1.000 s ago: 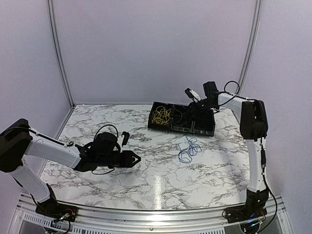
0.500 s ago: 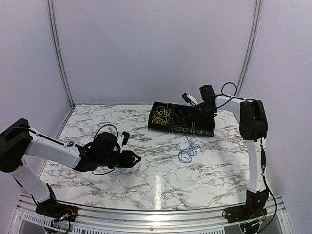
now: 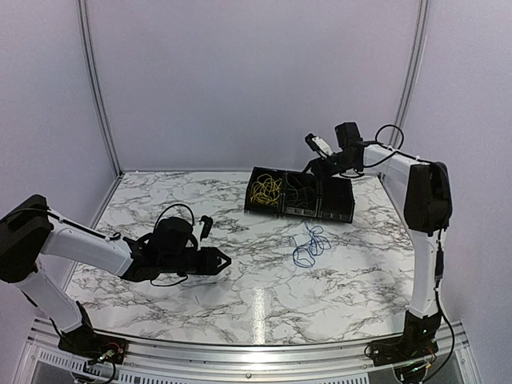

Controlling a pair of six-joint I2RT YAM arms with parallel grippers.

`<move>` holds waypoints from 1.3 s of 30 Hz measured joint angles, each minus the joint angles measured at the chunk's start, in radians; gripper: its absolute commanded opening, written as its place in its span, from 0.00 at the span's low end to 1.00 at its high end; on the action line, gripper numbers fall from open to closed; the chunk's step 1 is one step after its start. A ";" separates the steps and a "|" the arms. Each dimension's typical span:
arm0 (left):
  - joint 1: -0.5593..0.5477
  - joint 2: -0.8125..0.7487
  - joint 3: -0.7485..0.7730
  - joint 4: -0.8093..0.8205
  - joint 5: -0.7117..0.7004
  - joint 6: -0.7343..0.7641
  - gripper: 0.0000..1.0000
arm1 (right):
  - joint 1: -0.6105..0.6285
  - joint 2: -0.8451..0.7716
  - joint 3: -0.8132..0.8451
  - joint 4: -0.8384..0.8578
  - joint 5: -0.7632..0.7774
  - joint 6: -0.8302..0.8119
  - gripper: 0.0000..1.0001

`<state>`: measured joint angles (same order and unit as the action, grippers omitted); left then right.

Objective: Untangle the cables

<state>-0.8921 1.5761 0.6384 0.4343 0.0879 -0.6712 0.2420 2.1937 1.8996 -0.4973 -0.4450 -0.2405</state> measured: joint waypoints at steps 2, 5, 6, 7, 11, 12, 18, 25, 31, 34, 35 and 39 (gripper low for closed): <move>0.000 0.000 0.000 0.000 0.001 0.000 0.41 | 0.000 -0.011 0.019 0.003 0.004 -0.005 0.46; 0.000 0.000 0.000 0.000 0.005 0.002 0.41 | 0.003 -0.011 0.035 0.010 0.006 -0.015 0.45; 0.000 0.000 0.000 -0.001 0.005 0.002 0.41 | 0.006 -0.011 0.035 0.009 0.007 -0.020 0.43; 0.000 0.000 0.000 -0.002 0.004 0.002 0.43 | 0.010 -0.007 0.035 0.009 0.007 -0.023 0.43; 0.000 -0.002 0.005 -0.025 -0.016 -0.008 0.99 | 0.035 0.015 0.037 0.008 0.009 -0.042 0.45; 0.000 -0.005 0.006 -0.032 -0.023 -0.013 0.99 | 0.044 0.025 0.040 0.007 0.010 -0.045 0.47; 0.000 -0.050 0.055 -0.161 -0.117 -0.039 0.99 | 0.081 0.100 0.068 0.006 0.066 -0.071 0.26; -0.006 -0.097 0.145 -0.265 -0.162 0.029 0.99 | 0.085 0.159 0.069 0.008 0.185 -0.077 0.02; -0.008 -0.122 0.176 -0.305 -0.188 0.077 0.99 | 0.085 0.177 0.085 0.011 0.249 -0.076 0.12; -0.008 -0.131 0.192 -0.307 -0.194 0.079 0.99 | 0.085 0.177 0.092 0.010 0.261 -0.077 0.29; -0.008 -0.136 0.199 -0.309 -0.195 0.081 0.99 | 0.085 0.177 0.093 0.010 0.266 -0.078 0.34; -0.008 -0.153 0.254 -0.328 -0.219 0.117 0.99 | 0.085 0.134 0.069 0.008 0.273 -0.085 0.42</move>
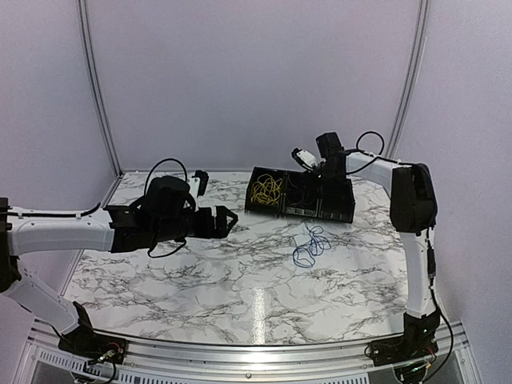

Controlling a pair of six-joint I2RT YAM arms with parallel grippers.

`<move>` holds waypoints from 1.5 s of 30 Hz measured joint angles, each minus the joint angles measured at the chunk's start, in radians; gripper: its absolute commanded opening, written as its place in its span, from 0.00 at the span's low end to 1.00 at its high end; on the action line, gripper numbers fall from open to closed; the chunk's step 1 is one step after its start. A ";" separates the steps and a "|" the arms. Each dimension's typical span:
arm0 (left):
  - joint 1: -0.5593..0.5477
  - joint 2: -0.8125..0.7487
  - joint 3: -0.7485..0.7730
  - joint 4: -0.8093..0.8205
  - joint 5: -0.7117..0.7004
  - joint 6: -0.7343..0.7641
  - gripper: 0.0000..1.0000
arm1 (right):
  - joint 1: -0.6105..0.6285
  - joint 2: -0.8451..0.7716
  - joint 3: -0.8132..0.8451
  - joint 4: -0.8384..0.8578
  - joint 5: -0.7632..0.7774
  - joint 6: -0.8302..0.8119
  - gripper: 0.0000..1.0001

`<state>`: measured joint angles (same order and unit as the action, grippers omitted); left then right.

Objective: Untangle the cables

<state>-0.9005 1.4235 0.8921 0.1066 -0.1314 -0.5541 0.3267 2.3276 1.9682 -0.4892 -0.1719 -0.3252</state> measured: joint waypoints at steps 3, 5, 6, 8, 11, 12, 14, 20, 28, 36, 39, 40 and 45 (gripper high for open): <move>0.000 -0.005 0.055 -0.008 -0.035 0.052 0.99 | 0.000 -0.105 -0.061 -0.002 0.000 -0.005 0.43; 0.000 -0.007 0.086 -0.007 -0.045 0.109 0.99 | -0.005 -0.249 -0.109 -0.004 -0.012 -0.010 0.43; 0.000 -0.006 0.100 -0.028 -0.048 0.124 0.99 | -0.006 -0.284 -0.121 0.011 -0.035 -0.021 0.44; -0.003 0.007 0.163 -0.089 -0.071 0.145 0.99 | -0.008 -0.396 -0.215 0.008 -0.144 -0.062 0.45; -0.007 0.006 0.260 -0.160 -0.215 0.124 0.99 | -0.003 -0.554 -0.362 -0.023 -0.301 -0.179 0.47; -0.008 0.002 0.276 -0.169 -0.294 0.086 0.99 | 0.005 -0.599 -0.416 -0.027 -0.337 -0.216 0.48; 0.010 -0.014 0.269 -0.214 -0.444 -0.024 0.99 | 0.031 -0.658 -0.515 -0.032 -0.389 -0.285 0.50; 0.097 -0.011 0.157 -0.356 -0.609 -0.143 0.99 | 0.092 -0.602 -0.684 -0.033 -0.404 -0.409 0.53; 0.048 -0.048 0.108 -0.333 -0.475 -0.083 0.75 | 0.119 -0.470 -0.690 -0.040 -0.367 -0.523 0.58; 0.045 -0.174 -0.039 -0.219 -0.334 -0.104 0.66 | 0.132 -0.383 -0.666 -0.012 -0.340 -0.544 0.48; 0.045 -0.174 -0.054 -0.172 -0.284 -0.105 0.66 | 0.135 -0.349 -0.657 0.006 -0.333 -0.540 0.32; 0.045 -0.173 -0.056 -0.160 -0.270 -0.104 0.66 | 0.137 -0.334 -0.654 0.017 -0.330 -0.534 0.22; 0.045 -0.149 -0.055 -0.096 -0.184 -0.074 0.72 | 0.152 -0.313 -0.628 0.021 -0.330 -0.500 0.00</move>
<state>-0.8558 1.2747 0.8371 0.0109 -0.3153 -0.6277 0.4786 2.0144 1.3403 -0.4686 -0.5022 -0.8249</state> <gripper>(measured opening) 0.666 0.041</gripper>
